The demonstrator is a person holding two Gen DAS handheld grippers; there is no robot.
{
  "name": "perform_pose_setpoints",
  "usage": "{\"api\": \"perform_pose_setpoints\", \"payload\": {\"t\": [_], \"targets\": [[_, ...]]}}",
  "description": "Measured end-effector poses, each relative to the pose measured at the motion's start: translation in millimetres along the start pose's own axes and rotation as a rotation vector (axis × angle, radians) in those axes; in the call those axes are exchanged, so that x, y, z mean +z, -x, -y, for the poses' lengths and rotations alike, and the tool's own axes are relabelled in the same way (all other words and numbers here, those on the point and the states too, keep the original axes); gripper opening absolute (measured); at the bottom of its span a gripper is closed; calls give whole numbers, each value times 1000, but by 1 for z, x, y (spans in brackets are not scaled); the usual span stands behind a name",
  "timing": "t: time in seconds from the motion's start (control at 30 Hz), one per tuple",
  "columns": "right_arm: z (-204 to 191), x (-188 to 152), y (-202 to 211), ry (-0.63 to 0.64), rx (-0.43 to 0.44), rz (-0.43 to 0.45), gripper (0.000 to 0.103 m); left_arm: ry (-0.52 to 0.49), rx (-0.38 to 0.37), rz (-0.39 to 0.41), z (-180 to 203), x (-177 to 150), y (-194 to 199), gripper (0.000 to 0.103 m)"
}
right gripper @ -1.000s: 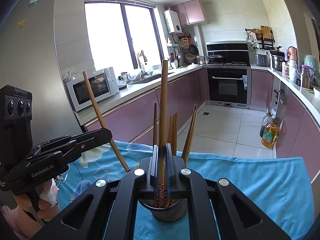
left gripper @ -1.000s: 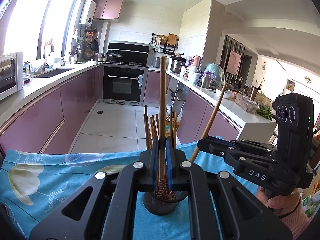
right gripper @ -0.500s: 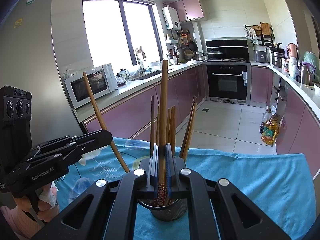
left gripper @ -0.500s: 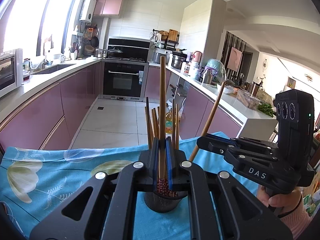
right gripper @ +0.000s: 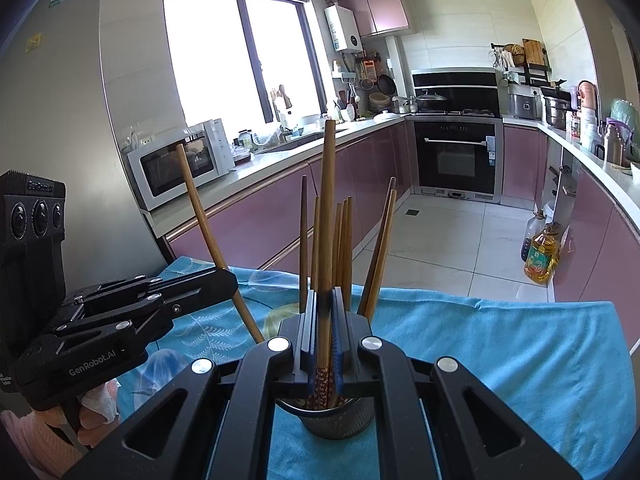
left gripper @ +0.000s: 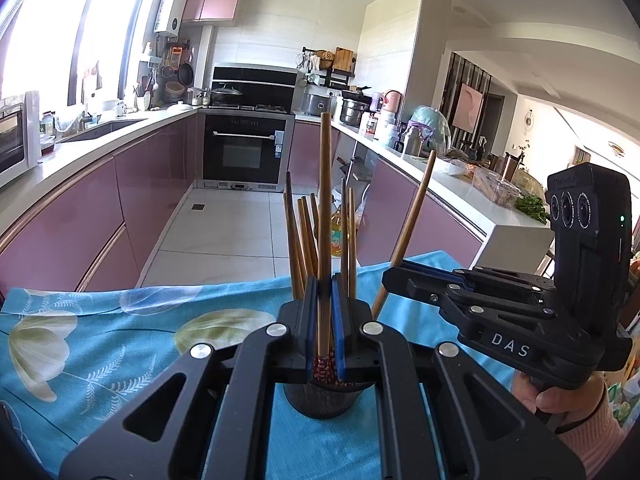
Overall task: Organize utensils
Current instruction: 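Push the chopstick down into the cup with the right gripper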
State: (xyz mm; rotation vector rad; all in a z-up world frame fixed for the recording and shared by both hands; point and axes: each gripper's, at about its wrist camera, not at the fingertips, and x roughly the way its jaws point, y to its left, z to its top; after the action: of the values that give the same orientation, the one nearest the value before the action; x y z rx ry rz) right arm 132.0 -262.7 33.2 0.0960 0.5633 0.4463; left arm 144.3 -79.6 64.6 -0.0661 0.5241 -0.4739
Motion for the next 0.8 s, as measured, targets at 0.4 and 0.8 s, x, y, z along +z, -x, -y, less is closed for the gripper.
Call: {"api": "perform_pose_setpoints", "payload": {"t": [0.4, 0.8], "targets": [[0, -1, -8, -3, 3, -20, 6, -9, 5, -31, -6, -4, -15, 8], [3, -4, -22, -17, 11, -54, 6, -6, 7, -83, -13, -9, -42, 8]]}}
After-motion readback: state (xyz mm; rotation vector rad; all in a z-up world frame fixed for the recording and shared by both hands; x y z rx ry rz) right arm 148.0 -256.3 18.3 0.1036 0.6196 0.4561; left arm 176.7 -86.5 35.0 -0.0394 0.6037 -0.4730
